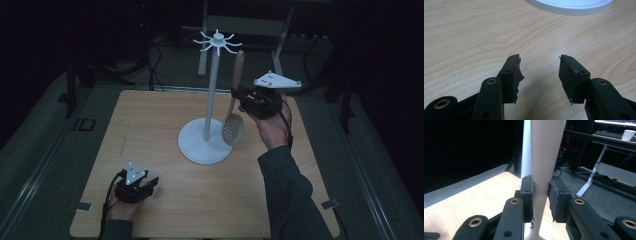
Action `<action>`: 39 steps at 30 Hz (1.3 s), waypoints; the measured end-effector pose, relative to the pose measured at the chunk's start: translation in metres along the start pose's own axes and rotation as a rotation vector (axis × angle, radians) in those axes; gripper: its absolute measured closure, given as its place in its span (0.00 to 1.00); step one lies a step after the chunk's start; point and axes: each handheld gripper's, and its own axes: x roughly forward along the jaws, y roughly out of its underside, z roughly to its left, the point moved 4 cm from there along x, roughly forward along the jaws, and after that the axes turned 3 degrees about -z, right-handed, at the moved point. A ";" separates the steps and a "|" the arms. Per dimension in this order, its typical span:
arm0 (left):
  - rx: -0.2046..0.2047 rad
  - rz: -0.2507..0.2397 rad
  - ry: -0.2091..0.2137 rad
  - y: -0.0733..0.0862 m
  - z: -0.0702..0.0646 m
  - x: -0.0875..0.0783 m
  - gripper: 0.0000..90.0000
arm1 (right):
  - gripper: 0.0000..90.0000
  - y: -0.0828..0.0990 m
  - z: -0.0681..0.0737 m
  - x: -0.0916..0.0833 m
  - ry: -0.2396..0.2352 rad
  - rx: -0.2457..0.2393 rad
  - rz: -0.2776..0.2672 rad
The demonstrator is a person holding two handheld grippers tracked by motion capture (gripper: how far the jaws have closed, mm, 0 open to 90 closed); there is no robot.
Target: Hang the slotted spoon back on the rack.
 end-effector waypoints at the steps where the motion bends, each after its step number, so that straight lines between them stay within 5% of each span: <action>1: -0.001 -0.002 0.000 0.000 0.000 0.000 0.57 | 0.83 -0.001 0.000 0.000 0.000 -0.002 0.001; 39: 0.001 -0.001 0.001 0.000 0.000 0.000 0.57 | 0.83 -0.003 0.002 0.015 -0.017 0.026 0.046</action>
